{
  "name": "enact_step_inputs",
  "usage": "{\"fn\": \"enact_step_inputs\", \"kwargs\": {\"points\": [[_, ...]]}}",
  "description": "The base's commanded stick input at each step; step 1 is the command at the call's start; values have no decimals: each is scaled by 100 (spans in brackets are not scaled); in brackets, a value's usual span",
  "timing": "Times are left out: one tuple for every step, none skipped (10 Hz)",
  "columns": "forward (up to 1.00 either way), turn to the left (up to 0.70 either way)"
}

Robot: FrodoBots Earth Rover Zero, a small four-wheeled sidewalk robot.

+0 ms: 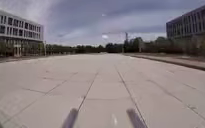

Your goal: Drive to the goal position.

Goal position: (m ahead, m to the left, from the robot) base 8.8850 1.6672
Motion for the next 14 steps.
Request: {"fn": "enact_step_inputs", "kwargs": {"points": [[50,0],[50,0],[50,0],[50,0],[50,0],[50,0],[50,0],[50,0],[50,0],[50,0],[50,0],[50,0],[50,0],[50,0]]}}
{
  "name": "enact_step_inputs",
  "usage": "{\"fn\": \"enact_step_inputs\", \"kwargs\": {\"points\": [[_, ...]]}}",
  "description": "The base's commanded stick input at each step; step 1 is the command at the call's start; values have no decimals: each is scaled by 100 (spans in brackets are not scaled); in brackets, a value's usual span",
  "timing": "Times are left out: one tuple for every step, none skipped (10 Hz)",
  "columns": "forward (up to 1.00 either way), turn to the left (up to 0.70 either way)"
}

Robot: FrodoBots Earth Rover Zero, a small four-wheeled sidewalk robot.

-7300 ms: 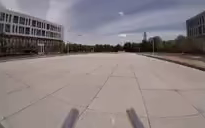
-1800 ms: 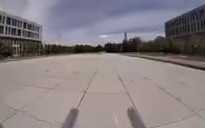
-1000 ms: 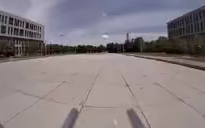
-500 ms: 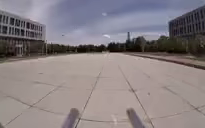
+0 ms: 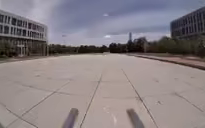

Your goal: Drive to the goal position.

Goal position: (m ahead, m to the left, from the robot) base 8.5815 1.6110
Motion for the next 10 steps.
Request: {"fn": "enact_step_inputs", "kwargs": {"points": [[50,0],[50,0],[50,0],[50,0],[50,0],[50,0],[50,0],[50,0],[50,0],[50,0]]}}
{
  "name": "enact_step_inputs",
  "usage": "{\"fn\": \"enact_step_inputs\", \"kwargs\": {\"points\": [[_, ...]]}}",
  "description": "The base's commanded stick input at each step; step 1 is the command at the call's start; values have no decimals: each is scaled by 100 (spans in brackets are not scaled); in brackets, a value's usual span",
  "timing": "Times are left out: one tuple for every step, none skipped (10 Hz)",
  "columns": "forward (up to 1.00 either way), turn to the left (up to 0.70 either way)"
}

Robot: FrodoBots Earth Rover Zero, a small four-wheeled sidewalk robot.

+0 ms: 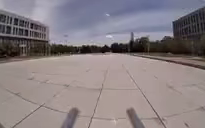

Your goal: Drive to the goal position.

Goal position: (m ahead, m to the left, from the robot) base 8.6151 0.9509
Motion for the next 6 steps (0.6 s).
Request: {"fn": "enact_step_inputs", "kwargs": {"points": [[50,0],[50,0],[50,0],[50,0],[50,0],[50,0]]}}
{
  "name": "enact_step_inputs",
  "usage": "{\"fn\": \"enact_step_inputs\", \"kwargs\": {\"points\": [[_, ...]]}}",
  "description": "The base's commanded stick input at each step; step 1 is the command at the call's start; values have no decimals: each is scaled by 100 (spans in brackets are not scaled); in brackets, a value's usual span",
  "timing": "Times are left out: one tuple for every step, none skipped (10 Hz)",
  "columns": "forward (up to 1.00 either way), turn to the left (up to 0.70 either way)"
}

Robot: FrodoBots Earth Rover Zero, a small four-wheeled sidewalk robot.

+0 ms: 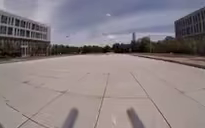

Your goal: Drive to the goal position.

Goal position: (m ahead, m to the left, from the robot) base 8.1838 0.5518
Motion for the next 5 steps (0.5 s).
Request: {"fn": "enact_step_inputs", "kwargs": {"points": [[50,0],[50,0],[50,0],[50,0],[50,0]]}}
